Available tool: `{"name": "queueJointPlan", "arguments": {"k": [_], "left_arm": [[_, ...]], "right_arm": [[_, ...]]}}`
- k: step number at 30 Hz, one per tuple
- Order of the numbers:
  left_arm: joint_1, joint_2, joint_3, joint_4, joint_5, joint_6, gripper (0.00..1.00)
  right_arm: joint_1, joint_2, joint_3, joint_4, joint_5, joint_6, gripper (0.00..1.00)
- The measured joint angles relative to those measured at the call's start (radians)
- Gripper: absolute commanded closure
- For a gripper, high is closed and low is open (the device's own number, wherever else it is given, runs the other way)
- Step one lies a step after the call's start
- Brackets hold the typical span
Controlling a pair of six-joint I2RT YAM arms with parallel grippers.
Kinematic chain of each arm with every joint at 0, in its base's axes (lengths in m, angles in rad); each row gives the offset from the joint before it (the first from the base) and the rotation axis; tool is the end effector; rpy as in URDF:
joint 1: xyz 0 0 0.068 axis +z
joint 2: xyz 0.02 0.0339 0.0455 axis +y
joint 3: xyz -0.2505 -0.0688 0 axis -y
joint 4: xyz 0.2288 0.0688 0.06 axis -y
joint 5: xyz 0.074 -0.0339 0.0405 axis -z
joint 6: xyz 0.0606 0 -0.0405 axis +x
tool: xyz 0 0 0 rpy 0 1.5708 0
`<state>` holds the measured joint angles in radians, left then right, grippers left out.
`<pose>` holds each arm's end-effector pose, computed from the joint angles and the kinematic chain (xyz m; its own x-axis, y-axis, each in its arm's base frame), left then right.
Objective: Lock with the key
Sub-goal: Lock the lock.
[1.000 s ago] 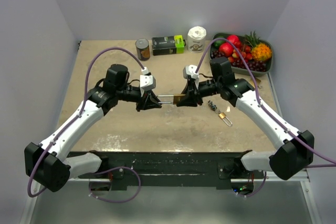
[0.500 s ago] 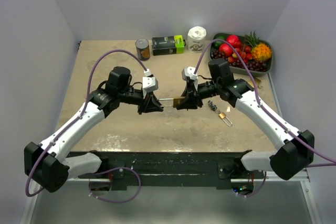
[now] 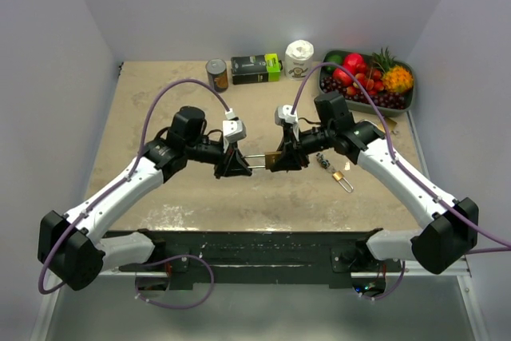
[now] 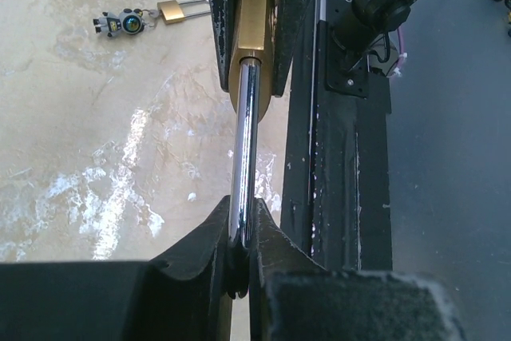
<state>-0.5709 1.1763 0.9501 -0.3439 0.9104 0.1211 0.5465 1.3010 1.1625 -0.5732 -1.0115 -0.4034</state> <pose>0.1876 -0.1774 0.2919 -0.3432 0.3085 -0.8872 0.9392 0.1205 -0.3214 0.2027 0.1834 0.3134 -0.1897 -0.3592 -0.9138 -0.9770 -0.0231 0.2119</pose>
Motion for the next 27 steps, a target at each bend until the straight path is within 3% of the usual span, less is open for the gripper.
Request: {"name": "queueJointPlan", "arguments": {"k": [27], "left_arm": [[-0.033,0.073,-0.017,0.078,0.014,-0.089,1.00]], "right_arm": [[0.018,0.014,-0.001,-0.066,0.063,0.023,1.00]]}}
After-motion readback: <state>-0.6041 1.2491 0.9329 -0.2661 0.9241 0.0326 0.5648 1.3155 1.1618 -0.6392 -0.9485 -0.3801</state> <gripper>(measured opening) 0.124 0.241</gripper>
